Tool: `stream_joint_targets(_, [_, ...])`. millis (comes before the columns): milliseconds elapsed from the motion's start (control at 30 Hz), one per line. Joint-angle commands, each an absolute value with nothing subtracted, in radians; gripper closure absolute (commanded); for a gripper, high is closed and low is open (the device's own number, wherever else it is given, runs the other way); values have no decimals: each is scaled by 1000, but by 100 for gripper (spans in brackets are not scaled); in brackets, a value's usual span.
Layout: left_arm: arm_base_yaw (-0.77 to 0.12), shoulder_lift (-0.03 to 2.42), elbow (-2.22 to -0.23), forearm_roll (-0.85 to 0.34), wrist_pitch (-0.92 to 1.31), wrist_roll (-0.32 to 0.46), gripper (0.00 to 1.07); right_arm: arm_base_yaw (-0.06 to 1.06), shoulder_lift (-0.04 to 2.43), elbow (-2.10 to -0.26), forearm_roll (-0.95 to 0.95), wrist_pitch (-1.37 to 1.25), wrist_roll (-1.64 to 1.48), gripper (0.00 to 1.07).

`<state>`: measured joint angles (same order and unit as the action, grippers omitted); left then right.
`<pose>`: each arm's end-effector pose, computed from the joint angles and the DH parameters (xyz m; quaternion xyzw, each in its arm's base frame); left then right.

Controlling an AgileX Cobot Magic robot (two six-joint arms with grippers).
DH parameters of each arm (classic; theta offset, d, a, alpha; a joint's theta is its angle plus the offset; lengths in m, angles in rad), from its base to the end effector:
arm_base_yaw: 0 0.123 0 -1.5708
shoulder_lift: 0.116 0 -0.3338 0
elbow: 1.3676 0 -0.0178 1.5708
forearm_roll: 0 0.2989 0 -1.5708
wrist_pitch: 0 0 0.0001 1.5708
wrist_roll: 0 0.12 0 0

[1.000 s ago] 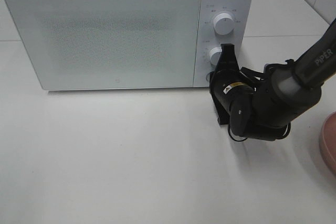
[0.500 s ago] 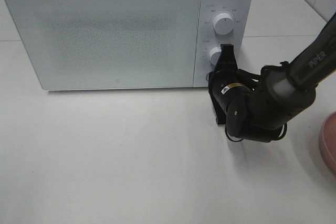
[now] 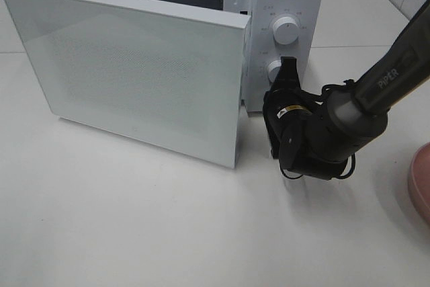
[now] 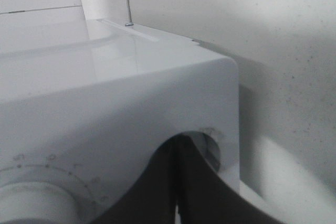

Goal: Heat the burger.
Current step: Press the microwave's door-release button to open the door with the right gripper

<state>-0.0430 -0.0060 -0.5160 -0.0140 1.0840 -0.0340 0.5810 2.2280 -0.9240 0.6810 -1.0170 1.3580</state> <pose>0.0098 -0.0019 0.2903 0.0043 0.8535 -0.0270 0.5203 0.4112 0.1931 0.0559 0.5686 0.5557 0.4306 0.4272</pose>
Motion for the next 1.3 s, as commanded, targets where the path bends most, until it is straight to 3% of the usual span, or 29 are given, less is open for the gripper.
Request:
stream_joint_targets(33, [-43,-20,-515,-19,1069,-35,6,530,2226,-1016,608,-1434,1350,107])
stream_joint_targets(1300, [-43,-20,-515,-19,1069,-35,6,533,2192,-965,628,-1251,1239,107])
